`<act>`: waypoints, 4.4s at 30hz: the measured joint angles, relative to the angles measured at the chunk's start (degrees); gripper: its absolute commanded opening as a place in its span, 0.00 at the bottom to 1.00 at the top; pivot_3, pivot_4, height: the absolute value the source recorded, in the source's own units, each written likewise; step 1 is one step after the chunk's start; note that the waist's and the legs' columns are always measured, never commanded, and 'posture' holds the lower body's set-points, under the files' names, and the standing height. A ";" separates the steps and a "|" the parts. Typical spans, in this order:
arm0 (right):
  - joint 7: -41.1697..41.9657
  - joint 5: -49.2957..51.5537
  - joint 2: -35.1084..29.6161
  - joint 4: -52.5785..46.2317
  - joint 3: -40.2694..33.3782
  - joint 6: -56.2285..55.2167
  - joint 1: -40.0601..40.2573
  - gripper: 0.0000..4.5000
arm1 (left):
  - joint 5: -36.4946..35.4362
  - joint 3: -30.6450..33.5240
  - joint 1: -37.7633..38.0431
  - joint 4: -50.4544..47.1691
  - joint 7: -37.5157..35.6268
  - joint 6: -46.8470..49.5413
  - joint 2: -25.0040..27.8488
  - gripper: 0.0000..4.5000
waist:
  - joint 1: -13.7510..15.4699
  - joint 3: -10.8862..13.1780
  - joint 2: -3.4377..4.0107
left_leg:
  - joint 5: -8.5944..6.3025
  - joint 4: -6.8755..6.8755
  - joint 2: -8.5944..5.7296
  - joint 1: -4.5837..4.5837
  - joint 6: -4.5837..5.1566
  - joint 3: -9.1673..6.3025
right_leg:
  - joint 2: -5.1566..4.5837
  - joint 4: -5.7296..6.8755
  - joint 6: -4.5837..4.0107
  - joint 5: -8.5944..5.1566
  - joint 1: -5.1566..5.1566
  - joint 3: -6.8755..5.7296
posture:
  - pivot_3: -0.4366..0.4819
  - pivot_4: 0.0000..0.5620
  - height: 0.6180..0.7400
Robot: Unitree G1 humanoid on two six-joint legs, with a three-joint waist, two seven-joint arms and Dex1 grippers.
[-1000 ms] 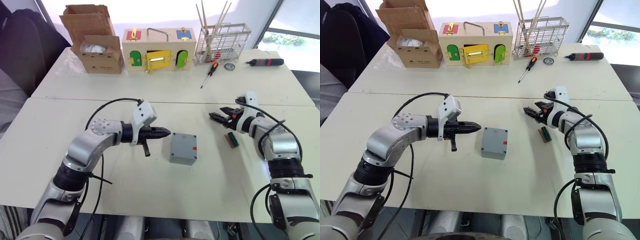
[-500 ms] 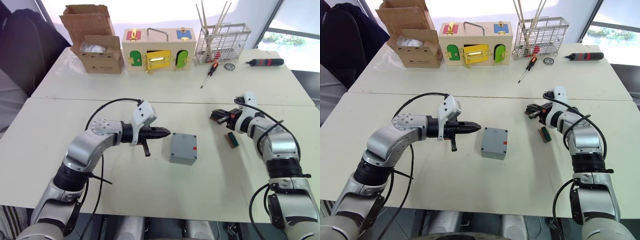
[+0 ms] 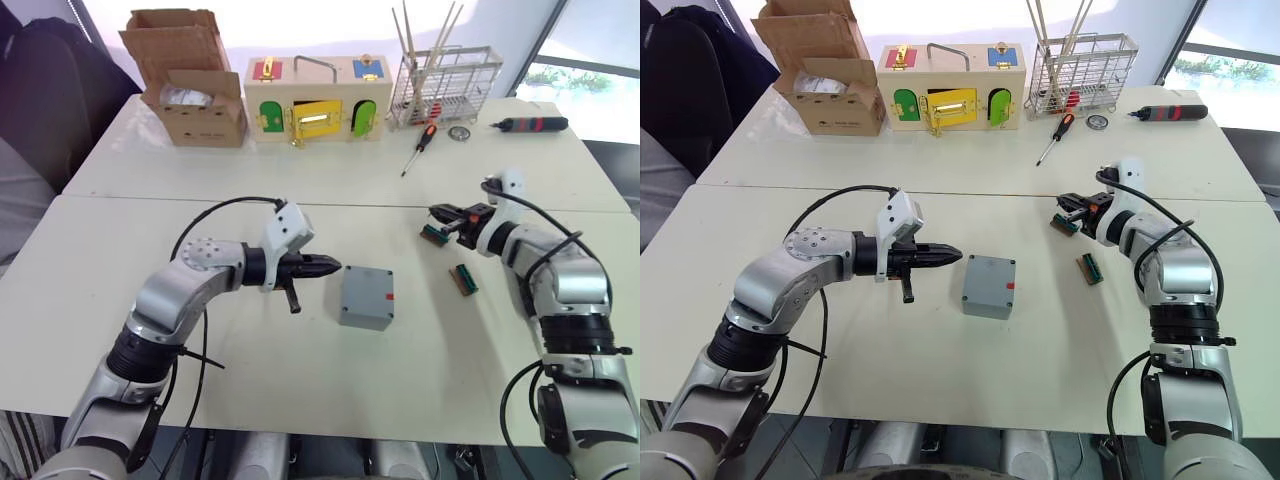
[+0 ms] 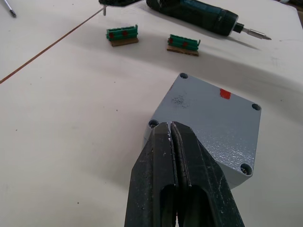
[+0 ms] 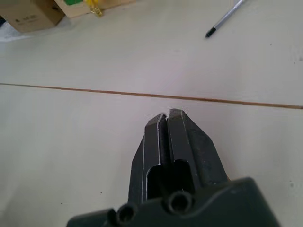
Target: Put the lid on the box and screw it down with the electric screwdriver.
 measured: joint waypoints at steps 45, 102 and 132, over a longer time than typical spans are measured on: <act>7.57 16.63 -6.89 -29.00 4.16 11.94 17.32 0.01 | -5.29 -2.03 0.97 -8.35 -5.25 2.12 8.67 0.00 | 0.13 0.00 -0.01 | -0.02 0.01 0.00 0.03 0.02 -0.05 | 0.01 -0.05 0.00 0.00 0.06 0.02 | 0.48 0.27 0.96; 32.81 -7.14 -34.95 22.79 32.51 31.39 -17.54 1.00 | -3.12 -10.68 1.58 -11.46 -0.41 -4.68 -4.96 0.00 | 1.06 0.00 0.08 | -0.07 0.00 0.01 -0.01 0.12 0.29 | -0.15 -0.14 0.00 -0.01 -0.08 0.03 | 0.48 0.27 0.96; 34.70 -17.64 -29.23 28.11 35.72 30.36 -16.75 0.42 | -1.68 -10.50 3.68 -9.97 5.78 -5.12 -6.70 0.00 | 1.24 -0.06 -0.03 | -0.06 0.15 -0.09 0.03 0.10 0.18 | -0.19 -0.19 0.00 -0.01 0.11 -0.02 | 0.48 0.27 0.96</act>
